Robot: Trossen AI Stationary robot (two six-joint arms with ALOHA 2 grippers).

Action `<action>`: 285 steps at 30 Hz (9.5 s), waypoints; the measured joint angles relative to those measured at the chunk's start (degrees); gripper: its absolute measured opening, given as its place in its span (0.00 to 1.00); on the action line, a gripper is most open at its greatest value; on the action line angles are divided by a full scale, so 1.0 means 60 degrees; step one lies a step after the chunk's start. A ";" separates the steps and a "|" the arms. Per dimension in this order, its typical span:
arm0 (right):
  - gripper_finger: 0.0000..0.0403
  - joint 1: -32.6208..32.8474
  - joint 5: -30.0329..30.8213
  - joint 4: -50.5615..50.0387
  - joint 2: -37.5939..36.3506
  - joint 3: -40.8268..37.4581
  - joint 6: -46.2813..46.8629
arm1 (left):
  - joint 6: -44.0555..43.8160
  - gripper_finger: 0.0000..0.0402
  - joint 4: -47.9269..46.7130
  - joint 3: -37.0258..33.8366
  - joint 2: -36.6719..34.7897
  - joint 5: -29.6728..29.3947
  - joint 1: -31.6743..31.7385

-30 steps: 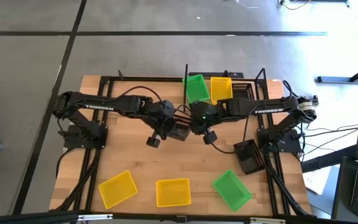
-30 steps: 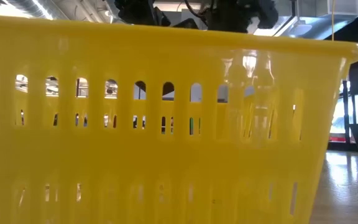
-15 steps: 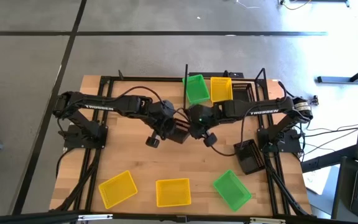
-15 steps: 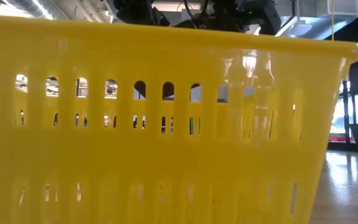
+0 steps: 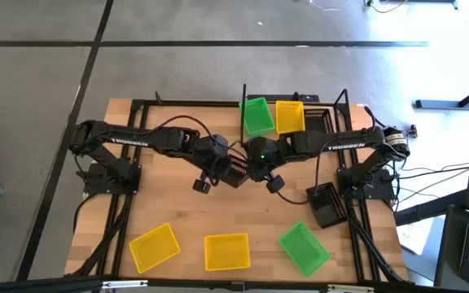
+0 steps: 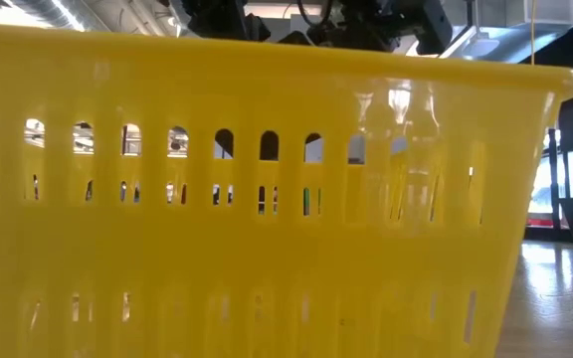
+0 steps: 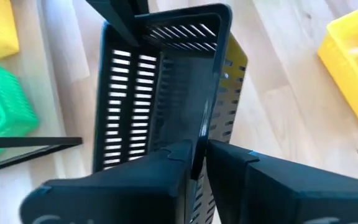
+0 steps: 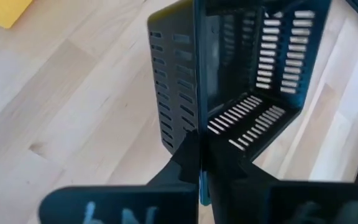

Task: Stack baskets on shelf by color
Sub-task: Stack the left black bin on the black bin on the shelf, then stack the right yellow bin on the yellow bin on the shelf

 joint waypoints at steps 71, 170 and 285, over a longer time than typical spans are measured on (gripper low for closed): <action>0.00 0.0114 0.6517 -0.8048 -0.1686 0.3214 0.6157 | -0.2475 0.18 -0.0924 0.0000 -0.2983 -0.4814 -0.0099; 0.21 -0.3426 0.6206 -0.4589 -0.6457 -0.4842 0.2700 | -0.2886 0.18 0.0716 0.0000 -0.2983 -0.2014 0.1377; 0.01 0.3006 -0.1352 0.3729 0.2448 -0.1843 1.0239 | -0.4893 0.18 -0.3993 -0.0004 -0.4116 -0.0404 -0.0652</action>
